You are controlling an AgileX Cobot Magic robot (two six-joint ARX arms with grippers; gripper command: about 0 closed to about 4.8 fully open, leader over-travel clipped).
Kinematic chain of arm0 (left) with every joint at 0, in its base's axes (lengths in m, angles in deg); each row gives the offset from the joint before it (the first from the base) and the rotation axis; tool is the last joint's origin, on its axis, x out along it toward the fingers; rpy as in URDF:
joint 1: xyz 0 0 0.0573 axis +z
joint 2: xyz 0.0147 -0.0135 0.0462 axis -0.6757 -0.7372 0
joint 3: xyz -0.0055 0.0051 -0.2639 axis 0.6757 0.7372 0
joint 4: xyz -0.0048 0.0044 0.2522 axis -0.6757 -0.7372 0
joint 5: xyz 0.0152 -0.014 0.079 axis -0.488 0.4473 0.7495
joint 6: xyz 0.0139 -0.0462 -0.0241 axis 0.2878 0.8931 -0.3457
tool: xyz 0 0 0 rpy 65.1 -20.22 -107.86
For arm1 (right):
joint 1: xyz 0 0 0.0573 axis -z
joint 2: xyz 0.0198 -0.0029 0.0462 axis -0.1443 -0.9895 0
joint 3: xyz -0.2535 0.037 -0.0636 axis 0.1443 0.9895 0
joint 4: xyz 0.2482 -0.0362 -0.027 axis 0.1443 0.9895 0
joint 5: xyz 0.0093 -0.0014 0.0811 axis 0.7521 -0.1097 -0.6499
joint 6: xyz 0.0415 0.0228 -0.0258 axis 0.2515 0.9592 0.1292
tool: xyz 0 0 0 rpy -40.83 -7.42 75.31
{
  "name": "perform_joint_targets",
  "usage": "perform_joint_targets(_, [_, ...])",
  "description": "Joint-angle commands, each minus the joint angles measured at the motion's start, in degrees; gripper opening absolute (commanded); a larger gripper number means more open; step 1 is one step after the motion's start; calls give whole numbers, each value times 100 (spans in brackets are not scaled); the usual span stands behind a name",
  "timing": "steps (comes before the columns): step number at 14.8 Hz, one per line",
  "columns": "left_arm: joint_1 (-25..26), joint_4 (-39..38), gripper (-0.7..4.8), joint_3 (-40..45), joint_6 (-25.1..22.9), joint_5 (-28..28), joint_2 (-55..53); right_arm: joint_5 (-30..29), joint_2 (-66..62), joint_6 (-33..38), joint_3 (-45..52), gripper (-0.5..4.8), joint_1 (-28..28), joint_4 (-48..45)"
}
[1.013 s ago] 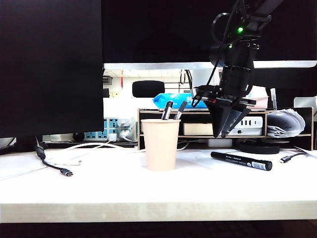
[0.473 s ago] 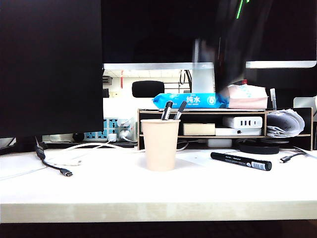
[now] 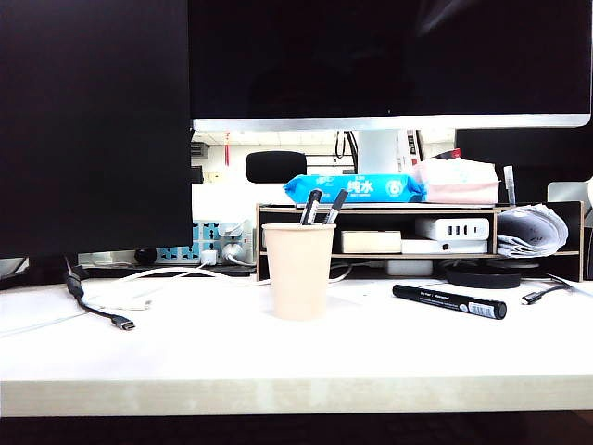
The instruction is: Pick up the marker from the paper cup and put it on the table.
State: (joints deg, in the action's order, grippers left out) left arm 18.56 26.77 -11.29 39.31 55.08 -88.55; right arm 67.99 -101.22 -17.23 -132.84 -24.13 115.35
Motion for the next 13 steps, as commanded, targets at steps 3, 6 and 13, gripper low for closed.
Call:
perform_joint_targets(3, [4, -72, -5, 9, -22, -37, -2, 208, 1781, 275, 2671, -6, -7, -2415])
perform_joint_targets(6, [4, -72, -5, 9, -22, -35, -2, 203, 2369, 323, 3738, -5, -7, -3115])
perform_joint_targets(13, [4, -72, -5, 9, -24, -33, -2, 186, 2293, 323, 3812, -5, -7, -2765])
